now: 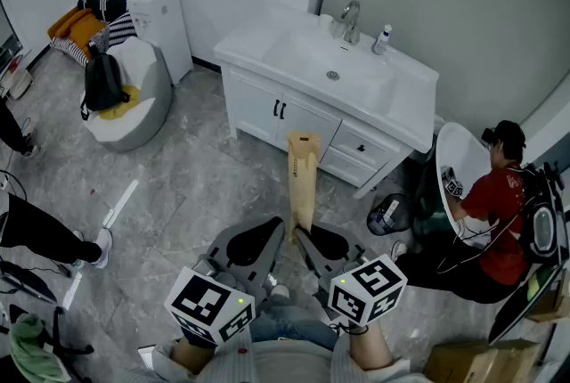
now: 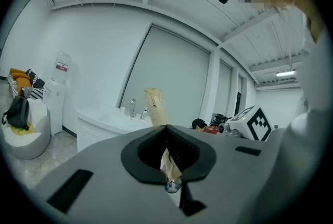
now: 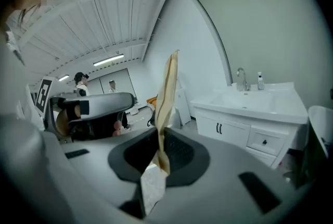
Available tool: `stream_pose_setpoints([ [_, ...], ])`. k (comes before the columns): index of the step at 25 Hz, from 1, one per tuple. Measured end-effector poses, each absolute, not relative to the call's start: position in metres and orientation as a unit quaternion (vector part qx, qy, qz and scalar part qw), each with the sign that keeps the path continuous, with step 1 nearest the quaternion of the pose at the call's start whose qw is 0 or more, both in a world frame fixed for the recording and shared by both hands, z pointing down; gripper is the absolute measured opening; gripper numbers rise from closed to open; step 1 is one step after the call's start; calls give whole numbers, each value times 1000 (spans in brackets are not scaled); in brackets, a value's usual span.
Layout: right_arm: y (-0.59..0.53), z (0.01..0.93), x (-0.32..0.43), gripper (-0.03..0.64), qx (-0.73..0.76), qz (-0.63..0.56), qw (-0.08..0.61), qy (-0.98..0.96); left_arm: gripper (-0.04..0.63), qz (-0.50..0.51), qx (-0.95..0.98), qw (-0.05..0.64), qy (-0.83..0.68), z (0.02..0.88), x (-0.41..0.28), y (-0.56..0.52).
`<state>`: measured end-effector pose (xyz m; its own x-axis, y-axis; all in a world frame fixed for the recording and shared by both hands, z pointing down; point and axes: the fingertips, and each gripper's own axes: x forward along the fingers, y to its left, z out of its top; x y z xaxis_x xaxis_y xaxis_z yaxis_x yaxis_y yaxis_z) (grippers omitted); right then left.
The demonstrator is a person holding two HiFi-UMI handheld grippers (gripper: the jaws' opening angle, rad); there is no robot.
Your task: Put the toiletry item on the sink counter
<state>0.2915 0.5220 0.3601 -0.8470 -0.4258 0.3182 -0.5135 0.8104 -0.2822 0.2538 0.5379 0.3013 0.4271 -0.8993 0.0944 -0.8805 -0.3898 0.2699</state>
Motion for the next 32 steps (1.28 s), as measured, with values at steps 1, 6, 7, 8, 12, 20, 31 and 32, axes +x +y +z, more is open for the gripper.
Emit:
stream_pose_setpoints([
  [1, 522, 360, 292, 51, 248, 181, 122, -944, 17, -34, 833, 140, -534, 301, 255, 538],
  [6, 520, 359, 295, 51, 243, 177, 122, -946, 17, -36, 831, 136, -537, 298, 258, 534],
  [7, 519, 359, 296, 51, 243, 176, 122, -946, 17, -36, 831, 135, -539, 298, 260, 533],
  [8, 518, 359, 298, 51, 243, 176, 121, -946, 17, -37, 830, 134, -540, 298, 261, 531],
  [12, 511, 359, 310, 51, 249, 173, 119, -945, 17, -38, 826, 130, -547, 298, 267, 527],
  [20, 510, 368, 322, 51, 249, 178, 124, -944, 17, -40, 818, 128, -560, 301, 269, 527],
  [31, 465, 383, 305, 51, 250, 189, 136, -940, 17, -42, 810, 136, -569, 311, 242, 478],
  [32, 456, 383, 301, 51, 252, 191, 136, -939, 17, -40, 811, 137, -568, 312, 238, 468],
])
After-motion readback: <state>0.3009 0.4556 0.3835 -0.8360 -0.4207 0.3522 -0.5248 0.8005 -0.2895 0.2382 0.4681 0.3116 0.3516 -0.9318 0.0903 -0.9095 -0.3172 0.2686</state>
